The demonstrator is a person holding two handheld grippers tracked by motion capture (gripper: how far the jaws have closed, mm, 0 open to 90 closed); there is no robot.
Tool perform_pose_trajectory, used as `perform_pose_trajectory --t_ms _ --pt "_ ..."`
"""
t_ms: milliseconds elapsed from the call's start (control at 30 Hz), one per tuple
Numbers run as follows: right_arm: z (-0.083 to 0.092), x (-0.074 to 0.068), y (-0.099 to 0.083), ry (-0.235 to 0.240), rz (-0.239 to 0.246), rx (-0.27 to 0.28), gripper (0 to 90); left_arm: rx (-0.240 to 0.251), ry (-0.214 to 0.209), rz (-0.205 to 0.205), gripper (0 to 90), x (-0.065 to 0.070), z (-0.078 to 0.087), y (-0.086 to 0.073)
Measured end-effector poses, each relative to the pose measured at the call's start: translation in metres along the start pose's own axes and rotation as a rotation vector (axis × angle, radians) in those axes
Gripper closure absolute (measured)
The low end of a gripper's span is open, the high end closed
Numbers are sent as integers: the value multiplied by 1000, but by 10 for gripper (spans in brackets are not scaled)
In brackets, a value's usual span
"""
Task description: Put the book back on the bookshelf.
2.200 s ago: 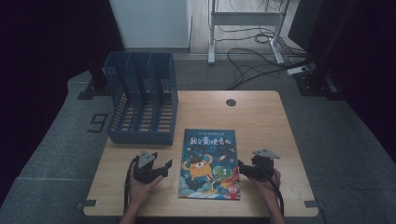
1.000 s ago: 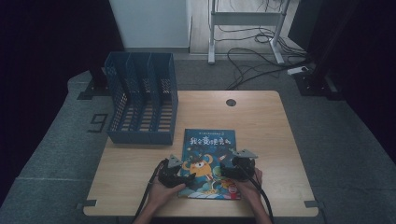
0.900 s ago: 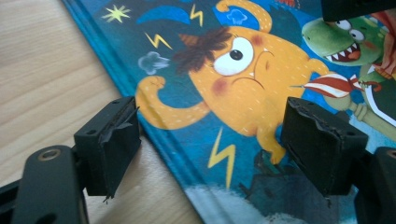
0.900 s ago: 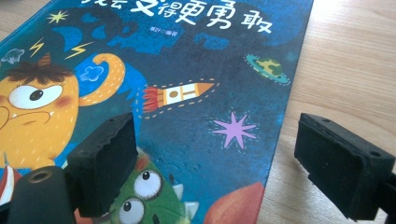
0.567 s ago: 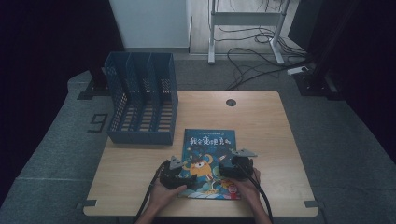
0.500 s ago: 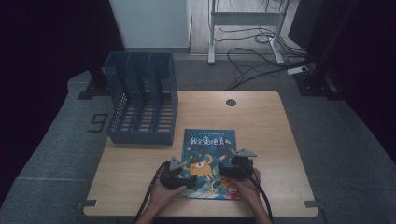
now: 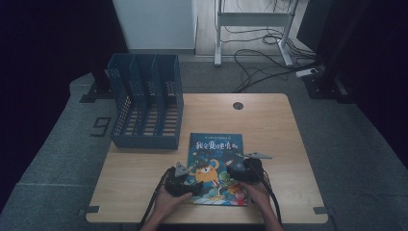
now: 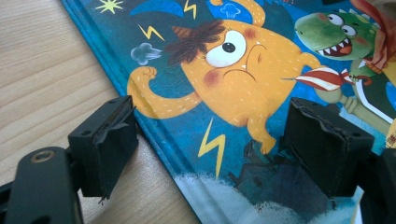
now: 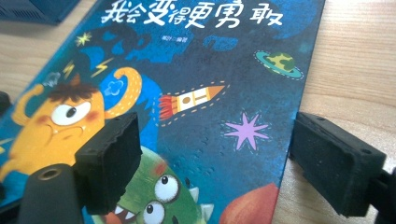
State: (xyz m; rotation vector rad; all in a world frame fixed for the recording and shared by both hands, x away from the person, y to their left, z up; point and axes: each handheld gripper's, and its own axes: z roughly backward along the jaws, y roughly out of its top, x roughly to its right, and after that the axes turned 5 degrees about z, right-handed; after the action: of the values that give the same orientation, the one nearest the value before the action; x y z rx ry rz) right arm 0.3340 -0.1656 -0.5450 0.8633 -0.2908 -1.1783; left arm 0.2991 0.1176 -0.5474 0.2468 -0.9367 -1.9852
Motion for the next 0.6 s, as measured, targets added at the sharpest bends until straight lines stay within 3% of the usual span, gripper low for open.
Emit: perform_pose_trajectory --t_ms 600 --pt "7 2 3 20 -31 7 208 3 -18 8 170 -2 1 -1"
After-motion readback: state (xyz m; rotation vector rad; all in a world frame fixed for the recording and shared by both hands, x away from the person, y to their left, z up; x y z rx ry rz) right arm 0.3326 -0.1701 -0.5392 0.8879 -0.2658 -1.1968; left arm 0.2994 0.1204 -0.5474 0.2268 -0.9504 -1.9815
